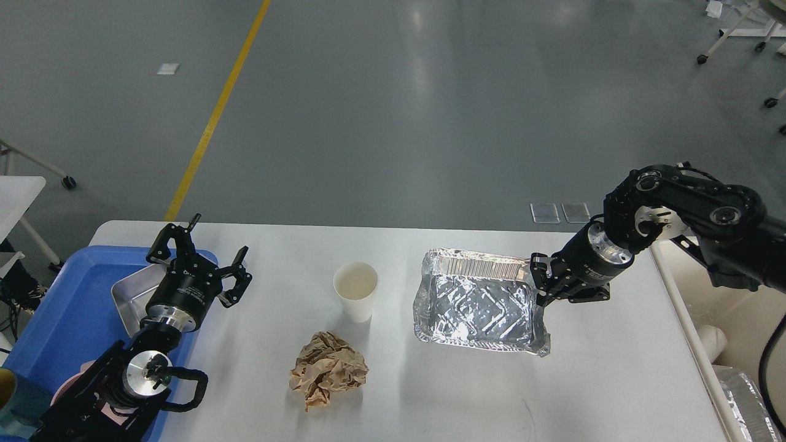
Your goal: Tidy desktop
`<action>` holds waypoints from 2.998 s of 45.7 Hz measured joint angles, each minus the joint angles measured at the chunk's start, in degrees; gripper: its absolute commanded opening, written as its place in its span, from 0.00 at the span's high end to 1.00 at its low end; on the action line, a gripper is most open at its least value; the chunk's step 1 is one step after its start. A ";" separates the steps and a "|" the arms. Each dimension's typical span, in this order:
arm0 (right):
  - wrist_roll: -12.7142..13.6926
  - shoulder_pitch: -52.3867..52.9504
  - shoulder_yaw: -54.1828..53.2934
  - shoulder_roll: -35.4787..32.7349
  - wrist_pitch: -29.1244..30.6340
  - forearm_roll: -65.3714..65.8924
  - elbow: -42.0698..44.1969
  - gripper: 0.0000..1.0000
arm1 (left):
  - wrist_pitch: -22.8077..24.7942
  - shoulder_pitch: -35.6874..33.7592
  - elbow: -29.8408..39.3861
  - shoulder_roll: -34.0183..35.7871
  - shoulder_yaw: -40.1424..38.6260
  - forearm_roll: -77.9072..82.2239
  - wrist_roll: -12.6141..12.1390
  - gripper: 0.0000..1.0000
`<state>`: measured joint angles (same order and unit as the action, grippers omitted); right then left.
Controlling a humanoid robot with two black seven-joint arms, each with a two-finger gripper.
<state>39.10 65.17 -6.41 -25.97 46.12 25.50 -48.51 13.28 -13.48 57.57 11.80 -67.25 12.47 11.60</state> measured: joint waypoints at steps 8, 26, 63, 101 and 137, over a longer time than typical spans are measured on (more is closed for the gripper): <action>0.01 -0.74 -0.05 -0.09 -1.33 -0.56 0.12 1.00 | -0.85 0.03 1.65 0.11 0.42 1.66 0.00 0.03; 0.02 -0.86 -0.09 -0.33 -2.09 -0.03 -0.33 1.00 | -12.20 -9.31 12.80 25.44 27.41 4.02 0.00 0.03; 1.24 0.36 -0.05 -1.62 -1.53 0.06 -2.79 1.00 | -12.08 -8.84 32.73 72.54 39.98 32.83 0.06 0.03; 1.24 -0.32 -0.09 -3.68 -2.09 0.43 -5.09 1.00 | -10.71 -8.59 42.35 71.27 39.97 43.65 3.59 0.03; 1.20 -0.31 -0.19 -3.44 -2.91 0.52 -6.23 1.00 | -1.70 -21.06 21.57 43.24 41.13 47.29 -3.10 0.03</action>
<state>40.30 64.86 -6.60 -29.41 43.22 26.02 -54.74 11.57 -34.54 79.14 55.04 -26.11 59.76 8.50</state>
